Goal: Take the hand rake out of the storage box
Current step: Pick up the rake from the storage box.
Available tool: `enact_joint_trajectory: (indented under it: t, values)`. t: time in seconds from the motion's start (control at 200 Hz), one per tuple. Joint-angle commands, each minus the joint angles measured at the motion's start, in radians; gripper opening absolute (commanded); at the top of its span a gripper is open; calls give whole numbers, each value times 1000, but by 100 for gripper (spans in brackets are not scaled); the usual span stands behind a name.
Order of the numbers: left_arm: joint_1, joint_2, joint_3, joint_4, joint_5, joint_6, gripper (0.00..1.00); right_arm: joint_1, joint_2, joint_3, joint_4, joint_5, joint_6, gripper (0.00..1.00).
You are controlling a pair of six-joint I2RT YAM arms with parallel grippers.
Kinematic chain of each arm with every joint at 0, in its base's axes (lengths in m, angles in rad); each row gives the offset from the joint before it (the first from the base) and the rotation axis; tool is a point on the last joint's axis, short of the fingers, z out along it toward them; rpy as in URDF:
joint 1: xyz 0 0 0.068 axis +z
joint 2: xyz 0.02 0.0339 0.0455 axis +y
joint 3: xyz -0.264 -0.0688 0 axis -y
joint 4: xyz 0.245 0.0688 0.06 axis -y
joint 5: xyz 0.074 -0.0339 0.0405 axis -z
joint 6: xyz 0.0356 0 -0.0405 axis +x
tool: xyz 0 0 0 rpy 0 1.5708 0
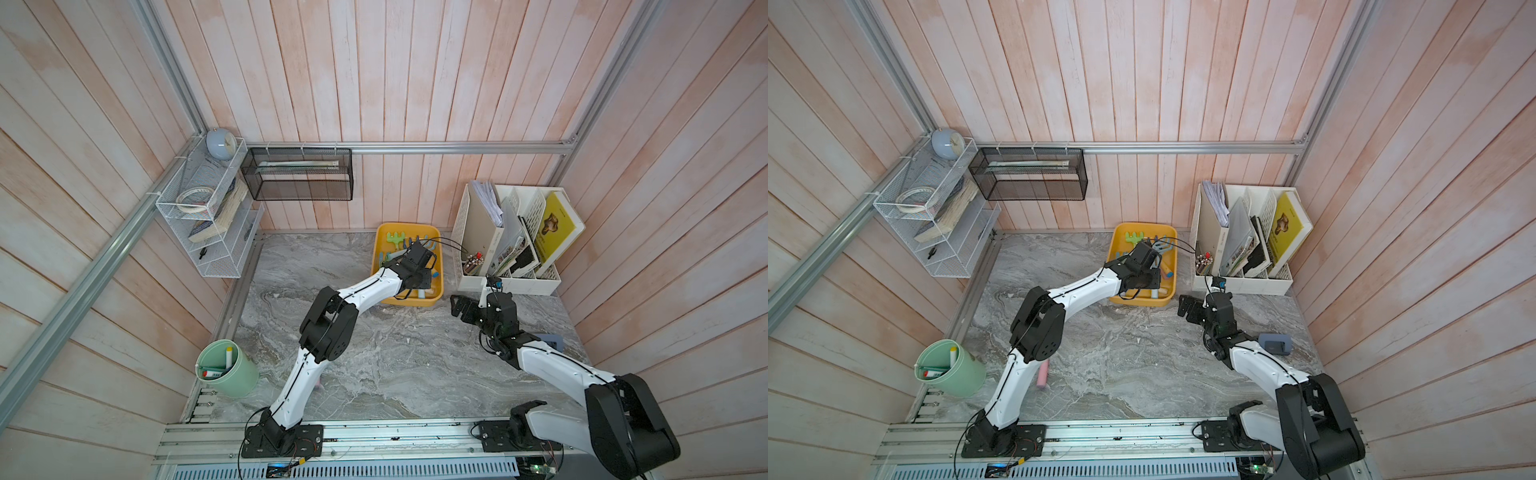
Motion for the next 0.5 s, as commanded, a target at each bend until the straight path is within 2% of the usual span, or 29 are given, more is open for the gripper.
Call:
enact_joint_trajectory:
  t: [0.0, 0.18, 0.21, 0.27, 0.42, 0.495]
  values:
    - [20, -125, -87, 120, 54, 41, 23, -5, 0, -12, 19, -20, 15, 98]
    - [70, -281, -318, 248, 100, 14, 20, -5, -14, -22, 27, -30, 19, 98]
    - [74, -292, -329, 241, 91, 12, 26, -5, -14, -22, 25, -32, 20, 98]
    - [79, -287, -318, 198, 68, 9, 44, -5, -14, -20, 25, -38, 21, 98]
    - [65, -218, -248, 144, 42, -21, 49, -5, -10, -20, 28, -43, 21, 98]
    - [57, -153, -176, 78, 6, -41, 57, -6, -8, -19, 27, -41, 19, 98]
